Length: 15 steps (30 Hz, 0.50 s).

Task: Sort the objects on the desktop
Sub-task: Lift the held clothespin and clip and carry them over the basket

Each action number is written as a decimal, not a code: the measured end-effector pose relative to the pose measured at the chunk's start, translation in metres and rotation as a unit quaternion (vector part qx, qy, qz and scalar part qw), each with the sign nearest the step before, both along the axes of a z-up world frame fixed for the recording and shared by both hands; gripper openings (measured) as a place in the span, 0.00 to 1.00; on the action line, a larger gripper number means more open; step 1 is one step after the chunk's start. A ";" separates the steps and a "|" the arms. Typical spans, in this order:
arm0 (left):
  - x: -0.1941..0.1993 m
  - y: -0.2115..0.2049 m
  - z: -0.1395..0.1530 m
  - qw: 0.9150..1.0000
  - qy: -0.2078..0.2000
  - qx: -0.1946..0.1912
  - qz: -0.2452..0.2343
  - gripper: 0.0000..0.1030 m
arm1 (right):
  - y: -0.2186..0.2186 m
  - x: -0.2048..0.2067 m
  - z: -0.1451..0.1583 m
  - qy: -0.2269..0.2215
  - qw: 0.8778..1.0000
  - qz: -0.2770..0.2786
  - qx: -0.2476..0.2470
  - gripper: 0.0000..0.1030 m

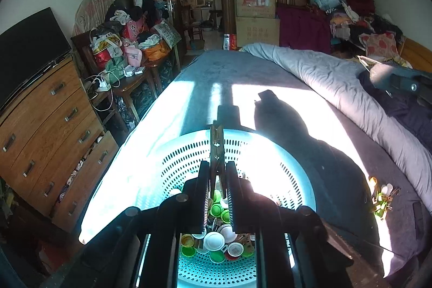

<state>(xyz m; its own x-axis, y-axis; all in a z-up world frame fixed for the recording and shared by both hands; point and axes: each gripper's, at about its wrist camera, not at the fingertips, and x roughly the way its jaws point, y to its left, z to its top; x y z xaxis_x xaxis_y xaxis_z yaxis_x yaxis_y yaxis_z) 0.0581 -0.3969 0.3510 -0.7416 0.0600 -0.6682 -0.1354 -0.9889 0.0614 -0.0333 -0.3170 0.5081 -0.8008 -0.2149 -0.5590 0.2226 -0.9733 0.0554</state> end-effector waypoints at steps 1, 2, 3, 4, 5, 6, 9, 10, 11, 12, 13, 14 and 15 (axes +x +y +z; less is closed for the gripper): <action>-0.003 0.001 -0.001 1.000 -0.006 0.000 -0.002 0.12 | -0.003 -0.005 -0.001 -0.006 1.000 0.003 0.002 0.14; -0.007 -0.002 -0.002 1.000 -0.011 -0.003 -0.001 0.12 | -0.006 -0.010 -0.002 -0.012 1.000 0.005 0.004 0.14; -0.010 -0.003 -0.003 1.000 -0.016 -0.006 -0.002 0.12 | -0.008 -0.015 -0.003 -0.017 1.000 0.007 0.004 0.14; -0.014 -0.004 -0.005 1.000 -0.026 -0.006 -0.006 0.12 | -0.011 -0.020 -0.004 -0.025 1.000 0.010 0.004 0.14; -0.018 -0.004 -0.008 0.999 -0.033 -0.008 -0.007 0.12 | -0.012 -0.024 -0.006 -0.031 0.999 0.011 0.005 0.14; -0.021 -0.004 -0.010 0.999 -0.038 -0.012 -0.004 0.12 | -0.014 -0.029 -0.008 -0.037 0.999 0.013 0.007 0.14; -0.032 -0.007 -0.020 0.998 -0.064 -0.009 -0.003 0.12 | -0.019 -0.044 -0.018 -0.059 0.998 0.014 0.006 0.14; -0.036 -0.008 -0.024 0.997 -0.071 -0.012 -0.001 0.12 | -0.021 -0.049 -0.022 -0.066 0.998 0.015 0.005 0.14; -0.041 -0.008 -0.028 0.997 -0.080 -0.014 -0.002 0.12 | -0.022 -0.053 -0.026 -0.073 0.997 0.016 0.006 0.14; -0.045 -0.008 -0.033 0.996 -0.091 -0.015 -0.005 0.12 | -0.023 -0.057 -0.030 -0.079 0.997 0.016 0.008 0.14; -0.050 -0.007 -0.039 0.995 -0.102 -0.018 -0.008 0.12 | -0.024 -0.063 -0.035 -0.087 0.996 0.018 0.007 0.14; -0.054 -0.005 -0.045 0.994 -0.111 -0.022 -0.011 0.12 | -0.026 -0.068 -0.041 -0.098 0.995 0.020 0.005 0.14; -0.058 -0.003 -0.052 0.992 -0.122 -0.026 -0.013 0.12 | -0.026 -0.072 -0.048 -0.107 0.994 0.020 0.005 0.14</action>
